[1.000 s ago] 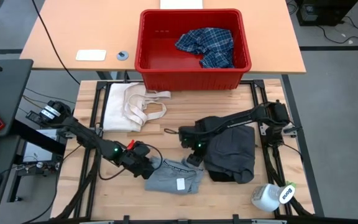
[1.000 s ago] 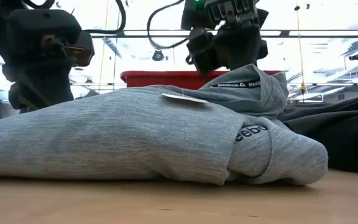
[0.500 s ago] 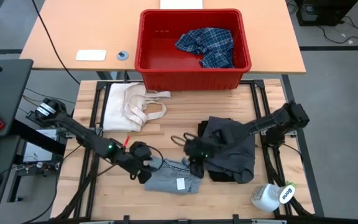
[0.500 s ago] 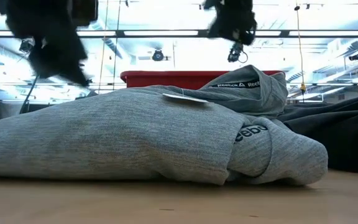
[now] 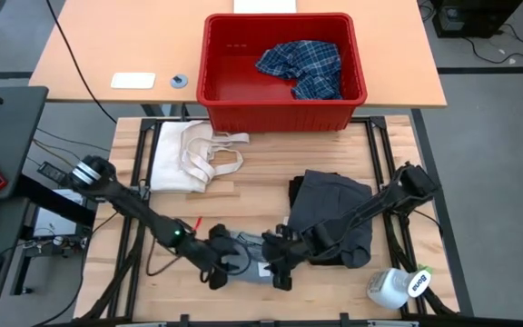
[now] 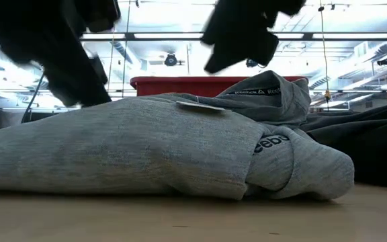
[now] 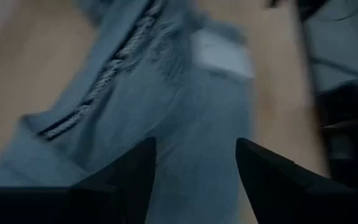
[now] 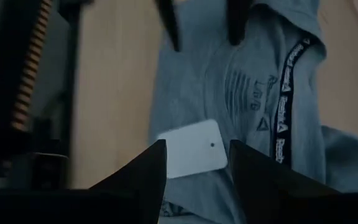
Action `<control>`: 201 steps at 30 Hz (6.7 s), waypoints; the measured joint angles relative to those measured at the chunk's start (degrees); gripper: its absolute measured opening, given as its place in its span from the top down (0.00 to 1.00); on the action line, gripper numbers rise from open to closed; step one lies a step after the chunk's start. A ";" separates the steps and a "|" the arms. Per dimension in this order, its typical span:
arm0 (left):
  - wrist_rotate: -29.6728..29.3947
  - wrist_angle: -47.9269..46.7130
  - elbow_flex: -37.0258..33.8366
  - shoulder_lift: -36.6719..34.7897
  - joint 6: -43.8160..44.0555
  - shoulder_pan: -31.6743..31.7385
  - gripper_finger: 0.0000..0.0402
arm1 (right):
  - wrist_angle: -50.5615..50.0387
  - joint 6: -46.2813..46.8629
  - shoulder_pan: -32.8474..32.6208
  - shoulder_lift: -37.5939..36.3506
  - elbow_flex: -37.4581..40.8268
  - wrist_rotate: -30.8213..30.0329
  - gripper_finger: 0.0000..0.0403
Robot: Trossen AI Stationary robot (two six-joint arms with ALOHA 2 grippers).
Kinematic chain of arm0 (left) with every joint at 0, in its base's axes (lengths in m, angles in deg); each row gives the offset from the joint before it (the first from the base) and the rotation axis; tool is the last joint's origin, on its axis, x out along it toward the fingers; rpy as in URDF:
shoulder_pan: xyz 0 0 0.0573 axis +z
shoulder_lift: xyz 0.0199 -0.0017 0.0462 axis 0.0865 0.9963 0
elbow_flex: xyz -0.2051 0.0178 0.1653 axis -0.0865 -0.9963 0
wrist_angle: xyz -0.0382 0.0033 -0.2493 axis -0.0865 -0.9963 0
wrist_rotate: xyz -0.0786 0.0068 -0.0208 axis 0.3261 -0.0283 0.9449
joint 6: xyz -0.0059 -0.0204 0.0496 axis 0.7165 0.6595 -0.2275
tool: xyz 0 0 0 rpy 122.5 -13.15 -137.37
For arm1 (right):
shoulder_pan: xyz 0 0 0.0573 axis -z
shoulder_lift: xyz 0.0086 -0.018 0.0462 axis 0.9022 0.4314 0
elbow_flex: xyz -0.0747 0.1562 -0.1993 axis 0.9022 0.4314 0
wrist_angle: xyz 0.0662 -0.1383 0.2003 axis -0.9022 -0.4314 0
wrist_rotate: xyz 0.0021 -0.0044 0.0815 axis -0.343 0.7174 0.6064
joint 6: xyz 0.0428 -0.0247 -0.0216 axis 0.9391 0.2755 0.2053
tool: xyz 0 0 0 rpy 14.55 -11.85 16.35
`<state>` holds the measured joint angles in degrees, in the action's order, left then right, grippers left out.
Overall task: Fold Laundry from Bin
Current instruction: Fold the gray shirt, then stack the folded gray shirt on top of the folded gray pants, then fold the blue checkered pants
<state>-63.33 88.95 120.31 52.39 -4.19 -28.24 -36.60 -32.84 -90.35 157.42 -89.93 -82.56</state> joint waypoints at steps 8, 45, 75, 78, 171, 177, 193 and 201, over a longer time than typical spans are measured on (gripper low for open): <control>-0.67 0.50 0.03 4.61 0.23 3.94 0.50 | -5.16 4.94 4.02 6.49 0.00 -3.07 0.58; 0.90 -6.06 14.49 12.57 -30.00 1.26 0.26 | -19.28 17.61 5.14 -10.48 0.00 -4.62 0.60; -6.53 -15.61 14.91 14.69 -30.91 6.46 0.87 | -28.38 29.95 -0.62 -17.36 0.00 -12.58 0.60; -7.06 -14.94 14.99 10.30 -29.50 8.01 0.87 | -29.36 30.15 -0.62 -19.55 0.00 -13.42 0.60; 26.19 14.52 52.24 41.16 -44.71 27.01 0.35 | -39.91 56.86 -14.43 -41.24 28.42 6.28 0.60; 27.49 12.85 52.10 40.28 -37.26 26.81 0.13 | -40.89 56.38 -15.35 -41.83 22.60 12.80 0.60; 20.68 -9.59 52.09 27.30 -27.80 30.53 0.15 | -54.00 45.82 -13.53 -47.35 7.15 -22.03 0.64; 20.58 -9.61 52.17 24.05 -22.89 33.31 0.20 | -41.82 24.53 -9.15 -54.48 7.10 -37.04 0.67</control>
<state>-42.75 79.34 172.48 76.44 -27.08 5.07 -78.42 -8.32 -99.50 102.94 -82.83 -119.60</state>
